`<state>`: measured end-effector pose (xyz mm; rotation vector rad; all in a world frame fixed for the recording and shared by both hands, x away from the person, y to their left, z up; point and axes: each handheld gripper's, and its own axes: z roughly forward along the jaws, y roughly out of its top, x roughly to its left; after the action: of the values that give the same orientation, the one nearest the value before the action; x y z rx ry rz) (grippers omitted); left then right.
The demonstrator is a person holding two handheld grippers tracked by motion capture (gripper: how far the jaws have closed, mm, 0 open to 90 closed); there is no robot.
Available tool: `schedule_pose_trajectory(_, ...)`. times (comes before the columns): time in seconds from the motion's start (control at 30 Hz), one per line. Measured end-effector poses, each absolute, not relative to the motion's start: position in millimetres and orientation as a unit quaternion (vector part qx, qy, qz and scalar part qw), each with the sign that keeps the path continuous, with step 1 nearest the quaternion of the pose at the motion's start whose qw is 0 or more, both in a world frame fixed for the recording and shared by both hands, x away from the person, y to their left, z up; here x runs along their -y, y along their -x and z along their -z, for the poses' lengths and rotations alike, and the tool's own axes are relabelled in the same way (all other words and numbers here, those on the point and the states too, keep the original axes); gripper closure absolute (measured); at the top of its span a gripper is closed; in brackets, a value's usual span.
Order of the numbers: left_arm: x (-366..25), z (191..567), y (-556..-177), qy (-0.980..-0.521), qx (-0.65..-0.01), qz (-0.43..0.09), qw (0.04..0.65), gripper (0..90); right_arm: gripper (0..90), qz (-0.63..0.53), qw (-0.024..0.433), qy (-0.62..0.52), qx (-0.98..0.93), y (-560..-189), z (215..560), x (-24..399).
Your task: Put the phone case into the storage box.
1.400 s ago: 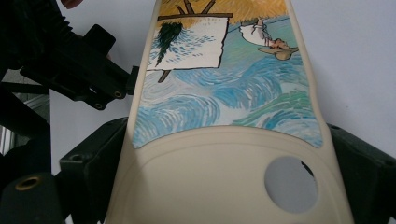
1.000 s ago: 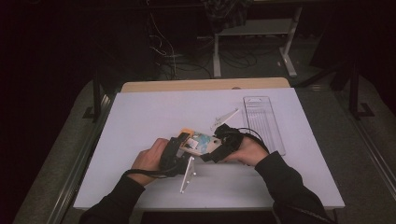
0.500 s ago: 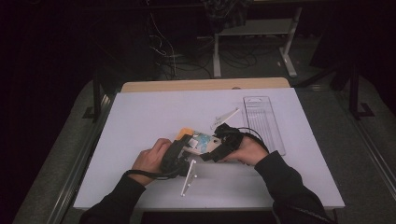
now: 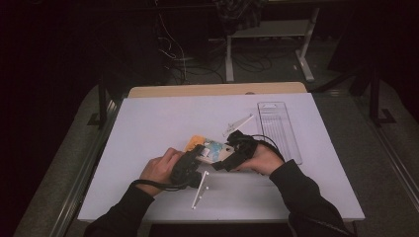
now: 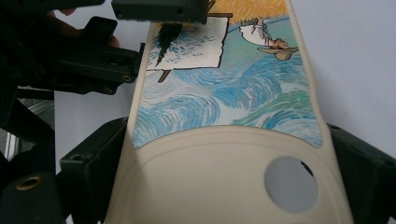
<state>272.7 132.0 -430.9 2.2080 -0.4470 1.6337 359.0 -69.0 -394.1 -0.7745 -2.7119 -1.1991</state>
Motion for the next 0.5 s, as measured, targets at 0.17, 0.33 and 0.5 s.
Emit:
schedule_pose_trajectory(0.17,-131.2,431.6,-272.5,-0.786,0.164,-0.570,0.173,67.7,9.3,0.391,0.042,0.254,0.884,-359.3,394.5,69.3)
schedule_pose_trajectory(0.33,-130.4,432.4,-272.2,-0.788,0.171,-0.568,0.165,71.7,9.2,0.389,0.033,0.246,0.887,-361.8,396.8,70.9)
schedule_pose_trajectory(0.5,-130.1,432.1,-272.0,-0.789,0.171,-0.567,0.162,73.5,9.2,0.389,0.041,0.253,0.885,-361.1,396.8,70.3)
